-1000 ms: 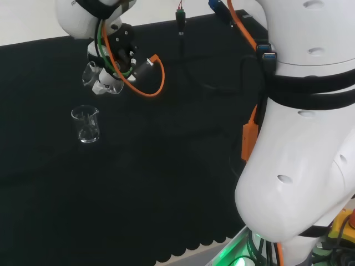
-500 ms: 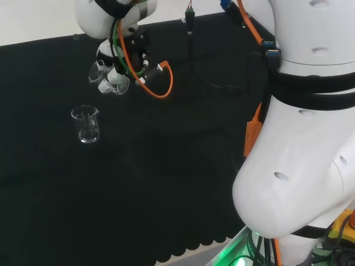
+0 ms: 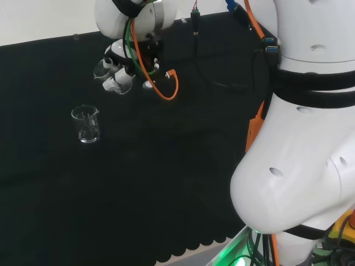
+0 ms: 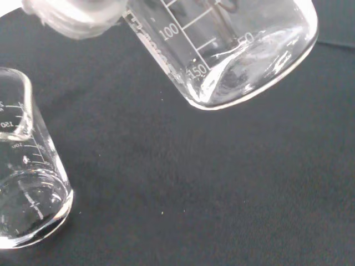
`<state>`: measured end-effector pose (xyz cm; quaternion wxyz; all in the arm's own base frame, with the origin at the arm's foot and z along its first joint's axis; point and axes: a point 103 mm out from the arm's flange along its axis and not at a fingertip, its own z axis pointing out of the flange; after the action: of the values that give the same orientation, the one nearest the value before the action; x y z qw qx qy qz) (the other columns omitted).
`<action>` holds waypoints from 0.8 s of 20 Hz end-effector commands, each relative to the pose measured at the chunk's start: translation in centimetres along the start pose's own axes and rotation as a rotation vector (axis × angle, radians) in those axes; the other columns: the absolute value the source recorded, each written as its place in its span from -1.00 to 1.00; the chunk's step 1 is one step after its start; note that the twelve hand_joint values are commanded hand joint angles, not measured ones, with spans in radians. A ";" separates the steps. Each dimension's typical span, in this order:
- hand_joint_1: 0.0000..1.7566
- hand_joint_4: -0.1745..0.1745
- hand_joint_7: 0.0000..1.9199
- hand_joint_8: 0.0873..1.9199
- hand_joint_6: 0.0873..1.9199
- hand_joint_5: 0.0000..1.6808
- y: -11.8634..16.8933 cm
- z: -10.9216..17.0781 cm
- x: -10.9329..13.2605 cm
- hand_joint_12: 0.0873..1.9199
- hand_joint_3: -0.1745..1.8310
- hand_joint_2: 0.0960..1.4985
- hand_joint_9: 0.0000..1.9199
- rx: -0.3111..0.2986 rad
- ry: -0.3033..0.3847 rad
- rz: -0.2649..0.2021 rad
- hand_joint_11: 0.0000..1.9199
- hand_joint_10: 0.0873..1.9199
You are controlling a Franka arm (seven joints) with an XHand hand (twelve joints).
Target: Place the beaker back on the table.
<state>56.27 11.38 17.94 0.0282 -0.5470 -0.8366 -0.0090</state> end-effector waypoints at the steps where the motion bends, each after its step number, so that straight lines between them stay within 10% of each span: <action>1: 0.43 -0.72 0.16 0.01 0.18 0.01 0.0 2.9 -1.5 -0.09 -1.00 0.57 0.18 -0.002 0.079 0.020 -0.01 0.11; 16: 0.42 -0.69 0.14 0.04 0.21 -0.01 -0.2 6.7 -2.4 -0.07 -1.00 0.59 0.15 -0.071 0.247 -0.001 -0.04 0.13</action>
<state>56.93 9.44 12.05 0.0963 -0.5489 -0.8272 -0.0720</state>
